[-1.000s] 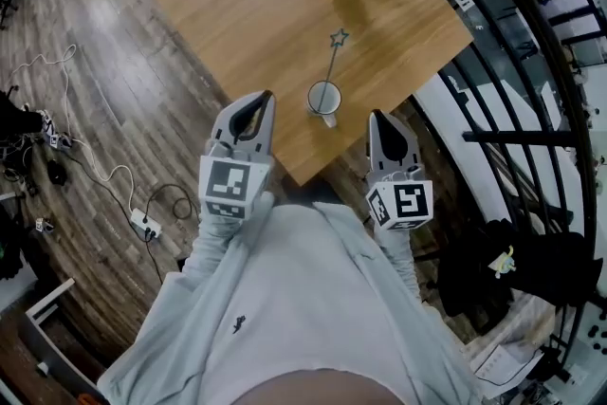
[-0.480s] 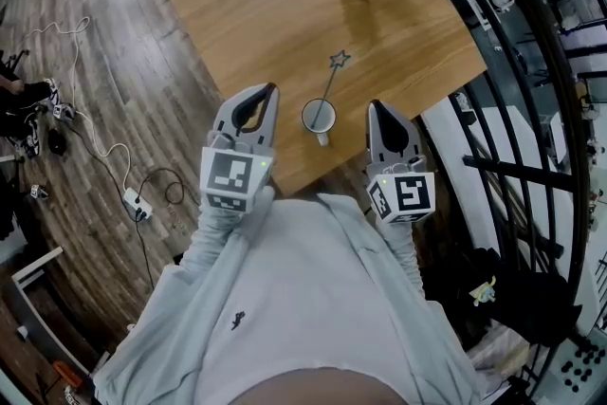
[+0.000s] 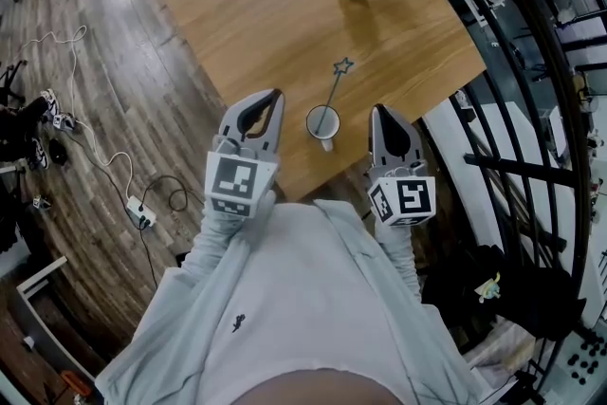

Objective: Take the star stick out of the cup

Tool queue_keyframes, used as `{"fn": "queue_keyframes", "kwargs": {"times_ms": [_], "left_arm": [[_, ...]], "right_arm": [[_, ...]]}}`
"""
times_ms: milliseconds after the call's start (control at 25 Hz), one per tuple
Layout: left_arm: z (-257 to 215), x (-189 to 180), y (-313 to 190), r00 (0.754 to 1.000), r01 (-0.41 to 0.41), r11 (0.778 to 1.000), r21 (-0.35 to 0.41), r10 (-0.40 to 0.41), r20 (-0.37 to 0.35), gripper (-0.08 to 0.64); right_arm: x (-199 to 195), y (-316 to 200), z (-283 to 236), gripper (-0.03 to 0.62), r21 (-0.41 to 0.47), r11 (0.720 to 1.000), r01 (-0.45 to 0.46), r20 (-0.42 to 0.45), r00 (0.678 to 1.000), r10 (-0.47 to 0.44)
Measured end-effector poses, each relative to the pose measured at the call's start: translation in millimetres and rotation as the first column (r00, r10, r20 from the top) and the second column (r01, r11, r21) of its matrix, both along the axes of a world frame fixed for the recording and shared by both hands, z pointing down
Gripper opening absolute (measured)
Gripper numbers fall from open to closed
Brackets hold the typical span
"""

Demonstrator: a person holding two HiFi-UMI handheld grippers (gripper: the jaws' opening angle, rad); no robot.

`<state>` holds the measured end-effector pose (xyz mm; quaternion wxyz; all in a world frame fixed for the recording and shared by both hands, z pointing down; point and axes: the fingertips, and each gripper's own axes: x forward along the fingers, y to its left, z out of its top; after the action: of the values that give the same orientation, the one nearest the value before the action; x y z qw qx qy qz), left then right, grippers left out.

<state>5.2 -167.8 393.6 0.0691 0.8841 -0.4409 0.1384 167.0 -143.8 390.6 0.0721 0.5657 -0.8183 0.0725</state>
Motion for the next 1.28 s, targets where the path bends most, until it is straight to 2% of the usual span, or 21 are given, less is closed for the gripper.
{"fn": "queue_keyframes", "kwargs": {"times_ms": [160,760,1040,1160,1280], "left_arm": [[0.6,-2.2,0.7,1.0,-0.011,1.0,-0.005,0.011,-0.004,0.02],[14.1,-6.3,-1.0,0.999,-0.033,0.999,-0.032,0.033,-0.009,0.02],[21.5,-8.0,2.1,0.999,-0.036,0.998,-0.051,0.036,-0.006,0.02],[26.3,-8.1,3.1,0.999,-0.035,0.997,-0.062,0.035,-0.003,0.02],[28.6,-8.3,4.2,0.999,-0.033,0.997,-0.067,0.033,-0.003,0.02]], "right_arm": [[-8.6,-0.5,-0.3,0.017,0.005,1.0,0.014,0.035,0.999,-0.014],[-25.0,-7.4,34.0,0.018,-0.081,0.996,0.042,0.024,0.999,-0.04],[-31.8,-12.0,45.5,0.02,-0.099,0.993,0.06,0.045,0.997,-0.056],[-34.8,-15.1,55.2,0.109,-0.123,0.989,0.082,0.051,0.996,-0.076],[-34.0,-18.9,61.9,0.122,-0.133,0.987,0.086,0.039,0.996,-0.082]]}}
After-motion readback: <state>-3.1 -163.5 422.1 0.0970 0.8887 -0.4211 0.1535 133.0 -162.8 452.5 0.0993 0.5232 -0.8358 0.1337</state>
